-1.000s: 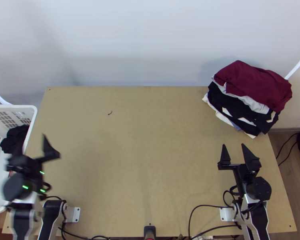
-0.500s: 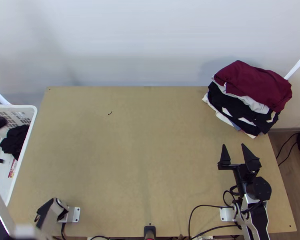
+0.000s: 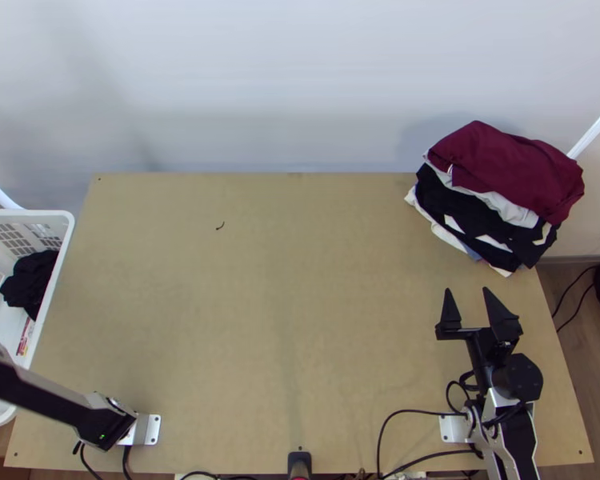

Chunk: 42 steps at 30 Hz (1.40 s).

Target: Fold the t-shirt

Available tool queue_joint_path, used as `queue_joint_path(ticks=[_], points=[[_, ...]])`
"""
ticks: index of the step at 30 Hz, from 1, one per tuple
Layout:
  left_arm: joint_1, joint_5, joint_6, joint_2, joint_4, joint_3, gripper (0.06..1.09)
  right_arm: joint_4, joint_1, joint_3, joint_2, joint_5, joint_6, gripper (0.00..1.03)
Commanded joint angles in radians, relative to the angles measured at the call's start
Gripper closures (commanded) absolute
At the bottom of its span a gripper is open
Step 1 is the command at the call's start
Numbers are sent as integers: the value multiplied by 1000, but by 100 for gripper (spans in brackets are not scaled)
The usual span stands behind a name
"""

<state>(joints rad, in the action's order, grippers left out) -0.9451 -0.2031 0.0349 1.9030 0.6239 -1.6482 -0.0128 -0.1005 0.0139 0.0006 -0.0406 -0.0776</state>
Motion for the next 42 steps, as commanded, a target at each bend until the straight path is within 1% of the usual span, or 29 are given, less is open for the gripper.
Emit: queue_joint_path(ticks=[1,9,13,23,32,33,34,35,36,37,38,40,42], points=[[-18,-33,5,194,51,-144,10,20,7,-5,-2,-8,7,4],[0,-36,14,573,71,-458,11,20,7,-5,-2,-8,7,4],[-3,-28,17,717,74,-582,11,20,7,-5,-2,-8,7,4],[-6,28,46,886,-41,-591,11,20,7,-5,-2,-8,7,4],[-31,34,49,933,-150,-588,12,20,7,-6,-2,-8,7,4],[-32,34,53,933,-161,-587,16,20,7,-5,-2,-8,7,4],[-35,36,53,932,-171,-585,28,20,7,-5,-2,-7,7,4],[-40,36,53,932,-190,-582,44,20,7,-5,-2,-8,7,4],[-44,34,56,929,-216,-578,65,20,7,-6,-2,-8,7,4],[-49,34,72,929,-228,-579,90,20,7,-5,-2,-8,7,4],[-50,28,102,930,-230,-578,106,20,7,-5,-2,-8,7,4],[-55,30,129,921,-214,-573,105,20,7,-5,-2,-8,7,4],[-66,7,137,895,-182,-568,105,20,7,-5,-2,-8,7,4]])
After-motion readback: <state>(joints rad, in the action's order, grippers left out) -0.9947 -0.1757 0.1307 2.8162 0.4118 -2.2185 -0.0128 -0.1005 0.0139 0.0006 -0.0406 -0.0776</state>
